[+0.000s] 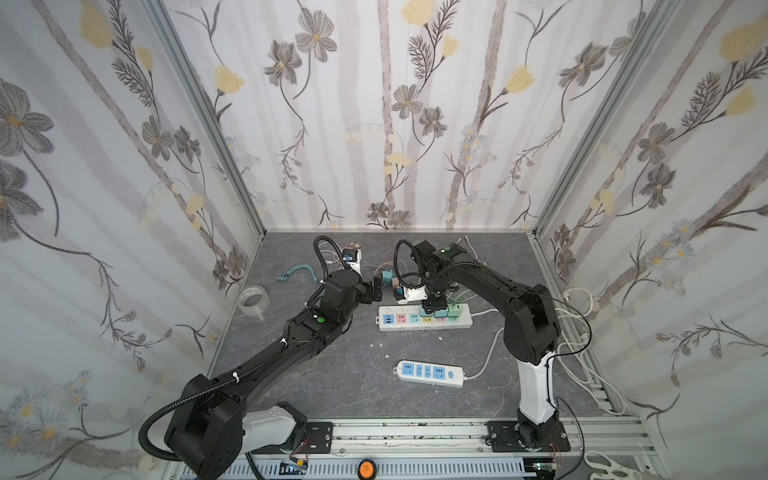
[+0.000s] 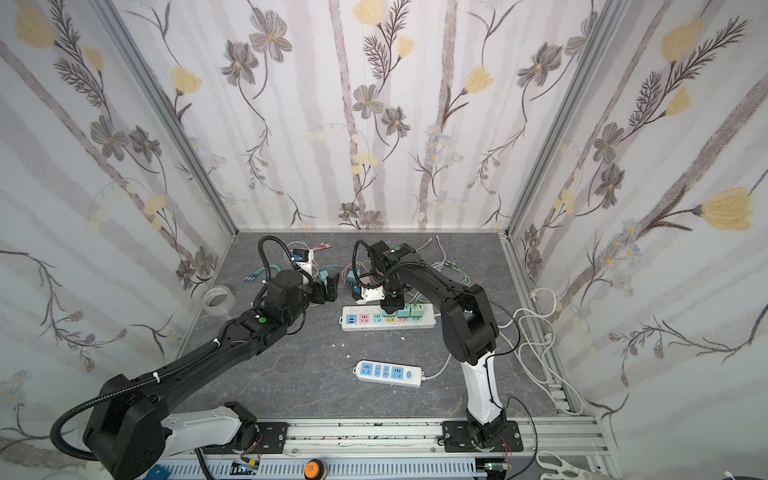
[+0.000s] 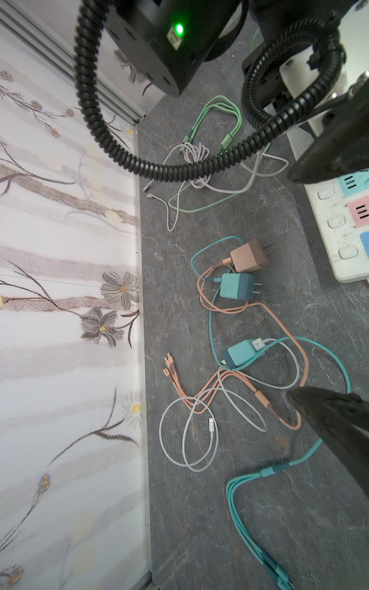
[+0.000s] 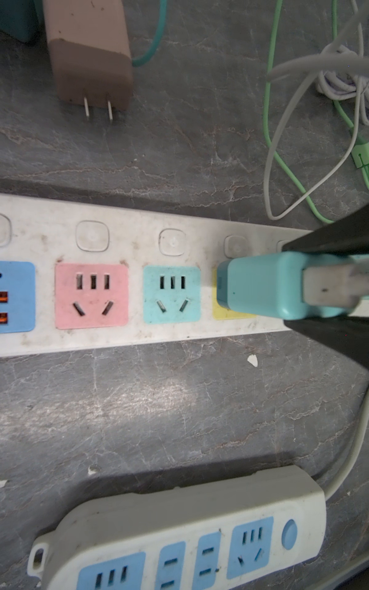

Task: Insert the plug
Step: 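Lower the teal charger with the right gripper onto the yellow socket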

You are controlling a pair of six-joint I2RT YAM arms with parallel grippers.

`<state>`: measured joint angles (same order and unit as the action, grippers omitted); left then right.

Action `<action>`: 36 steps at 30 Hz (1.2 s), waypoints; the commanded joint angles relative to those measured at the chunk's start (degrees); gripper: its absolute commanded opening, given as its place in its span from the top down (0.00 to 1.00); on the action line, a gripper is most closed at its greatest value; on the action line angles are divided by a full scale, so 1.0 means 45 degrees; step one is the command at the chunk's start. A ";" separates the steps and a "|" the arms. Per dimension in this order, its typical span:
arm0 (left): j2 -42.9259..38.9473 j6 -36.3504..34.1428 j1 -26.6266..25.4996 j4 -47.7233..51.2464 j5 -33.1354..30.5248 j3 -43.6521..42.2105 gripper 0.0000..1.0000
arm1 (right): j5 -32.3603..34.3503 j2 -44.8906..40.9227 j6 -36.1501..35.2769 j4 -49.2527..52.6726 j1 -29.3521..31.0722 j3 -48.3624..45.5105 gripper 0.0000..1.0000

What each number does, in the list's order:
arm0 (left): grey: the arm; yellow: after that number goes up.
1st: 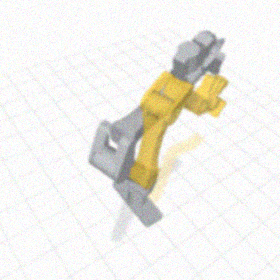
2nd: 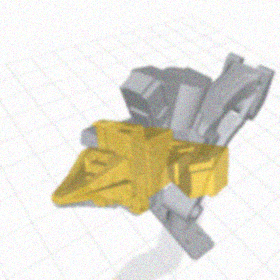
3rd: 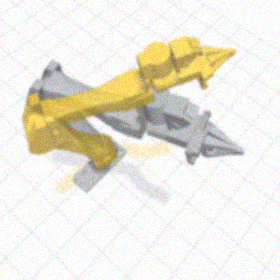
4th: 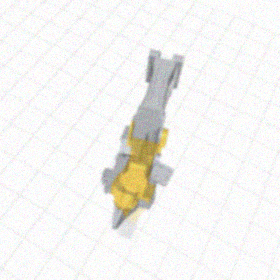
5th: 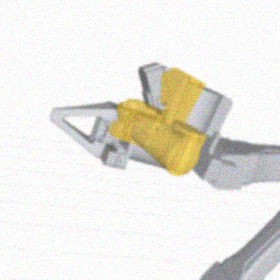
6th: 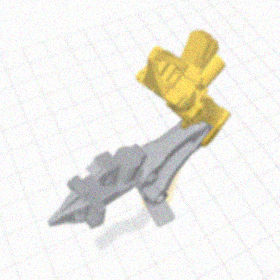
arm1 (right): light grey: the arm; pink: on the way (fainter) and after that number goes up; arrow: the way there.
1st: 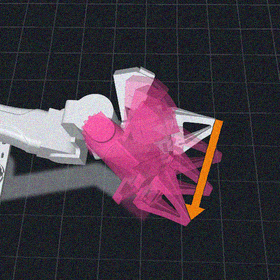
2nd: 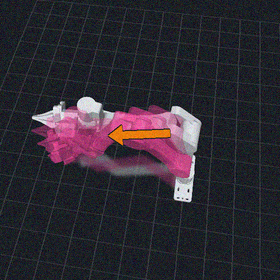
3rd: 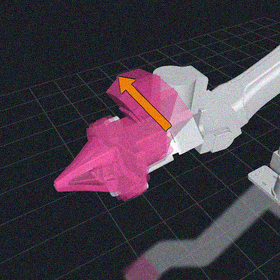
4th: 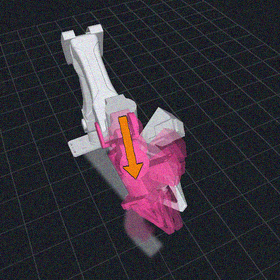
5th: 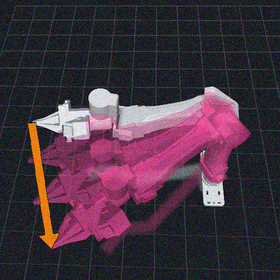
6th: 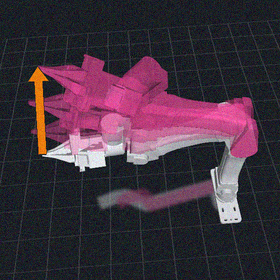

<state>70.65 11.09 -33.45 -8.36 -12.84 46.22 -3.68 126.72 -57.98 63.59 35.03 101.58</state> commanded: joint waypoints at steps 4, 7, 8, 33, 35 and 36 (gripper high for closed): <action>0.0081 0.0113 0.0011 -0.0037 -0.0130 0.0179 0.00 | 0.0501 0.0059 -0.0181 -0.0305 -0.0010 -0.0093 1.00; 0.0080 0.0118 0.0004 -0.0028 -0.0120 0.0172 0.00 | 0.0545 -0.0107 -0.0234 -0.0255 -0.0010 -0.0132 1.00; 0.0079 0.0113 0.0010 -0.0028 -0.0121 0.0179 0.00 | 0.0564 -0.0133 -0.0224 -0.0245 -0.0010 -0.0142 1.00; 0.0168 0.0113 0.0015 0.0023 -0.0117 0.0101 0.00 | 0.0446 0.0523 -0.0086 -0.0557 0.0031 -0.0679 1.00; 0.0198 0.0129 0.0002 0.0022 -0.0124 0.0101 0.00 | 0.0484 0.0610 -0.0085 -0.0593 0.0067 -0.0732 1.00; 0.0198 0.0140 0.0012 0.0024 -0.0119 0.0100 0.00 | 0.0506 0.0646 -0.0095 -0.0602 0.0078 -0.0756 1.00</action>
<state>71.44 11.16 -33.45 -8.25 -12.82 46.28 -2.17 128.01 -58.17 61.12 35.24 99.04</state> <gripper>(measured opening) 0.997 0.249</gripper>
